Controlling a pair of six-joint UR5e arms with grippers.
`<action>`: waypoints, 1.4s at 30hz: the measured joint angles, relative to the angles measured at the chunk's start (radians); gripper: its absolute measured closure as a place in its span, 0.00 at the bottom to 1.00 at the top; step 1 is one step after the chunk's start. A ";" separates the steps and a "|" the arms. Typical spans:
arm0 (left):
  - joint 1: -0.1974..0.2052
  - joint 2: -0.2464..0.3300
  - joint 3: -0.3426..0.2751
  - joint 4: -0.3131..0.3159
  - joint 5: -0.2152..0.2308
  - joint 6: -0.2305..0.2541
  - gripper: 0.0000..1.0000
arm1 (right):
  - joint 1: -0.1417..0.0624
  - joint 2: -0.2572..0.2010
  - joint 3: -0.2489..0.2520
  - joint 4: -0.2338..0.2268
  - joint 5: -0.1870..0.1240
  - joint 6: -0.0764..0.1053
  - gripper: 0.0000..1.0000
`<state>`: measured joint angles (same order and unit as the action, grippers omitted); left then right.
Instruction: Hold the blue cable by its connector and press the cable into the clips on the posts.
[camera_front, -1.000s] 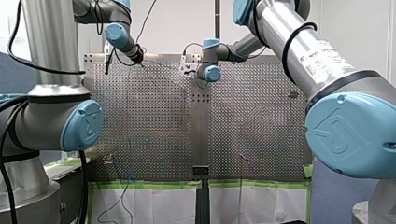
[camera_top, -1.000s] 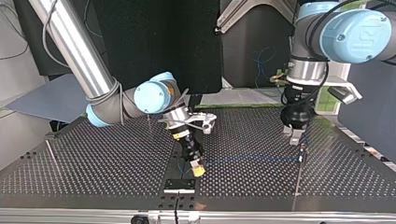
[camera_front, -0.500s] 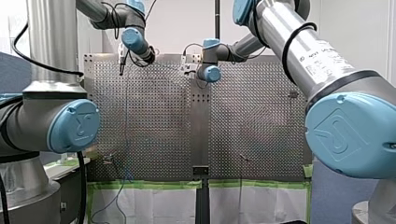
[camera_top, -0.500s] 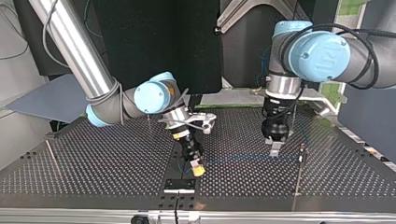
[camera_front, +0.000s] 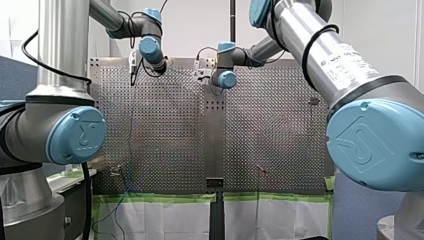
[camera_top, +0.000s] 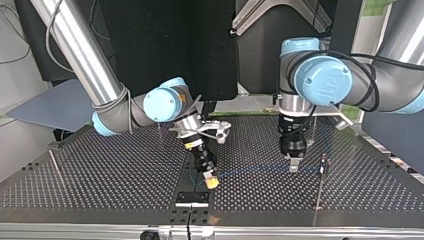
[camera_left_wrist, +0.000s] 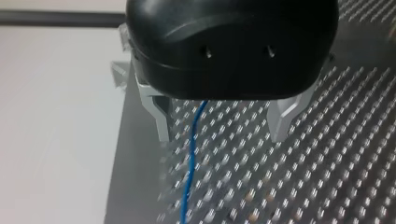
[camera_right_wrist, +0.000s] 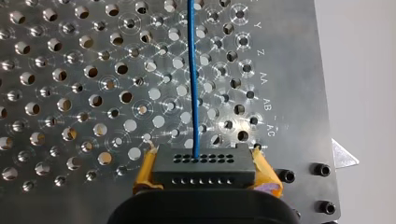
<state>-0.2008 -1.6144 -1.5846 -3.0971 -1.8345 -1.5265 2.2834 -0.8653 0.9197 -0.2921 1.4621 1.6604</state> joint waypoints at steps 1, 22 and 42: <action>0.003 0.000 0.004 0.000 -0.006 0.000 0.00 | 0.000 0.000 0.000 0.000 0.000 0.000 1.00; 0.036 -0.076 0.115 -0.021 -0.030 0.012 0.00 | 0.000 0.003 0.000 0.001 0.000 -0.002 1.00; 0.035 -0.093 0.143 -0.056 -0.054 0.013 0.74 | 0.000 0.007 0.005 0.001 0.000 -0.002 1.00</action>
<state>-0.1660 -1.7070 -1.4416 -3.1533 -1.8889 -1.5136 2.2832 -0.8588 0.9244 -0.2914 1.4621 1.6585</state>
